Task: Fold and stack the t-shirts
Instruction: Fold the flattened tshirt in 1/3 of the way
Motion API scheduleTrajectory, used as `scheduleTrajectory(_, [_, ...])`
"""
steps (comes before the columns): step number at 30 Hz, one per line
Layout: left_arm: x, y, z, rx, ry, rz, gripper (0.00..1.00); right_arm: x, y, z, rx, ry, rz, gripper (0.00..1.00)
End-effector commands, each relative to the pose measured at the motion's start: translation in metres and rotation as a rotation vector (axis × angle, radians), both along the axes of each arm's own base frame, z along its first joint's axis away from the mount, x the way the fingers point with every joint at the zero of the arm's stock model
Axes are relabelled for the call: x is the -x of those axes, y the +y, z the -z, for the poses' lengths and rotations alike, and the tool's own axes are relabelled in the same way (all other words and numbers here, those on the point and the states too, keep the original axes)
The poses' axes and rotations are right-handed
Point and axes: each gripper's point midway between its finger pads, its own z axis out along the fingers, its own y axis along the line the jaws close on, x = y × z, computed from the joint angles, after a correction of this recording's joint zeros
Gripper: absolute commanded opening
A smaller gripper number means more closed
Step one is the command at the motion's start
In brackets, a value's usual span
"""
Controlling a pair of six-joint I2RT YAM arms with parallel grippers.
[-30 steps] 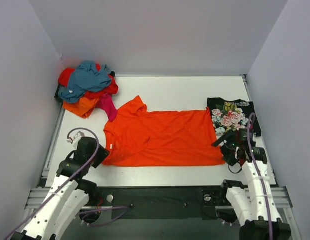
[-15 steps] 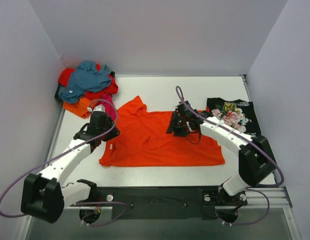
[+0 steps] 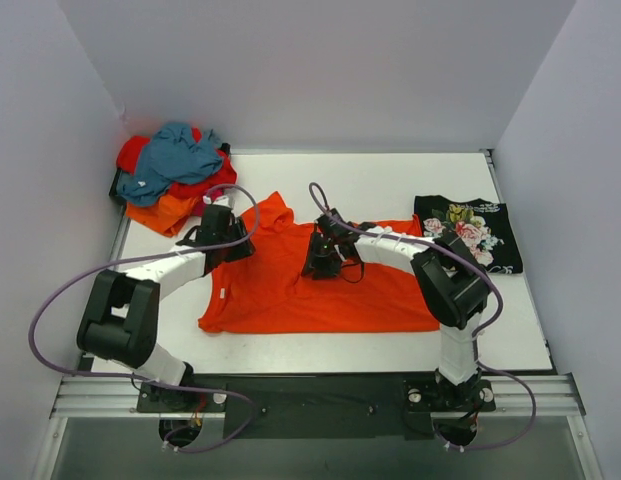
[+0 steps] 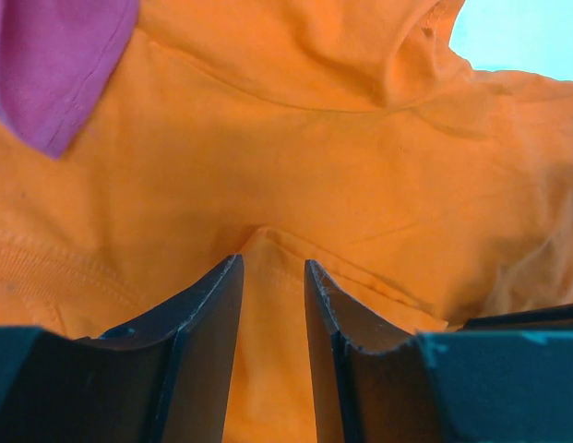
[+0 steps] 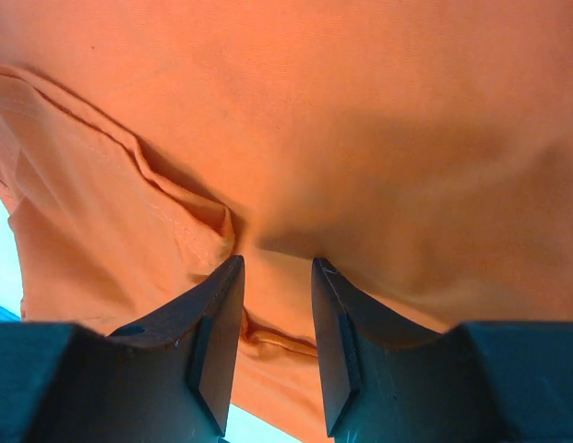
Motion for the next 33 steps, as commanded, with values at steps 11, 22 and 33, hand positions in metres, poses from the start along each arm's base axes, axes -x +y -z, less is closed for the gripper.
scheduleTrajectory(11, [-0.036, -0.012, 0.006, -0.030, -0.017, 0.080, 0.39, -0.013, 0.035, -0.010, -0.089, -0.003, -0.051, 0.31])
scheduleTrajectory(22, [-0.036, -0.015, 0.019, -0.043, 0.052, 0.100, 0.02, -0.005, 0.044, -0.002, -0.089, 0.028, -0.070, 0.03])
scheduleTrajectory(33, [-0.029, 0.001, 0.003, -0.070, 0.007, 0.046, 0.30, -0.005, 0.038, -0.009, -0.068, 0.014, -0.072, 0.00])
